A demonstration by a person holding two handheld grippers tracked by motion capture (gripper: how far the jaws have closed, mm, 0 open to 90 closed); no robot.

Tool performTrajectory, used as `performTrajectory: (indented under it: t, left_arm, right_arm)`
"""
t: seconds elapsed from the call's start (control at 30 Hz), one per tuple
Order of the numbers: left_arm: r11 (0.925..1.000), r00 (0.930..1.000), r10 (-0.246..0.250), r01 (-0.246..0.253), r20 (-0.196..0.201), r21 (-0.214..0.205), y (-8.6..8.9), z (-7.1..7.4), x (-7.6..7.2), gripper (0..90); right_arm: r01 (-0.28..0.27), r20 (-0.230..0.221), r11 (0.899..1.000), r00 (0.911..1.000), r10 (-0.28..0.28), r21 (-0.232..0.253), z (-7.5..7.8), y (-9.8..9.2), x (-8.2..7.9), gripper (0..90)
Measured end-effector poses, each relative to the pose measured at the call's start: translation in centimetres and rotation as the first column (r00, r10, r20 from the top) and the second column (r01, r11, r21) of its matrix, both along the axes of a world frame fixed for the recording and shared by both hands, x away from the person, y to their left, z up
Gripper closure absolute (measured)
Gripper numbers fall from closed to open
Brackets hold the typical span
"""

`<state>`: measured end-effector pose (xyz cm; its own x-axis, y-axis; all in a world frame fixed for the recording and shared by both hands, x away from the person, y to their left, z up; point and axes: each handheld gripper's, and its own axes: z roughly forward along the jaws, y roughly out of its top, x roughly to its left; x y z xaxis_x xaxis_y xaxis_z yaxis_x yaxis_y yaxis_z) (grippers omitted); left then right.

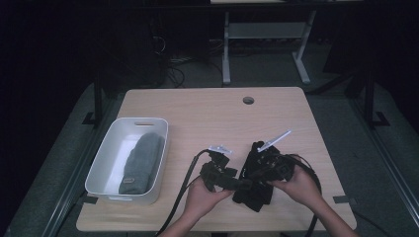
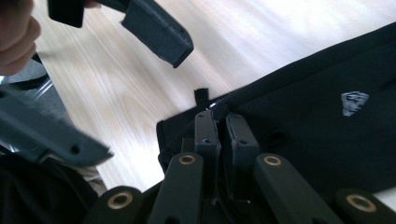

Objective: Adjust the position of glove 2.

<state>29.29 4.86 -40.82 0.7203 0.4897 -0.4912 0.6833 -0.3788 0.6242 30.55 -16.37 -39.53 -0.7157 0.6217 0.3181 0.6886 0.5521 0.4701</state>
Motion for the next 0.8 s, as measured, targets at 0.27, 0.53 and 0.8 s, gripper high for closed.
performTrajectory:
  t: [0.27,0.53,0.8]
  left_arm:
    - [0.9988,0.9995,0.032,-0.032,0.001,0.037,0.9,-1.0,0.0,22.3]
    - [0.9945,0.9977,0.065,-0.064,-0.016,0.083,0.6,-2.5,-0.1,26.0]
    - [0.9897,0.9962,0.072,-0.065,-0.049,0.128,-0.3,-4.0,-0.2,31.7]
  right_arm:
    - [-0.018,-0.035,0.999,0.9992,0.019,0.041,-2.1,1.1,0.3,70.3]
    - [0.084,0.034,0.995,0.9957,-0.086,0.058,-1.6,-1.5,0.8,52.4]
    - [0.179,0.087,0.983,0.9794,-0.182,0.046,-2.4,-3.5,1.8,43.6]
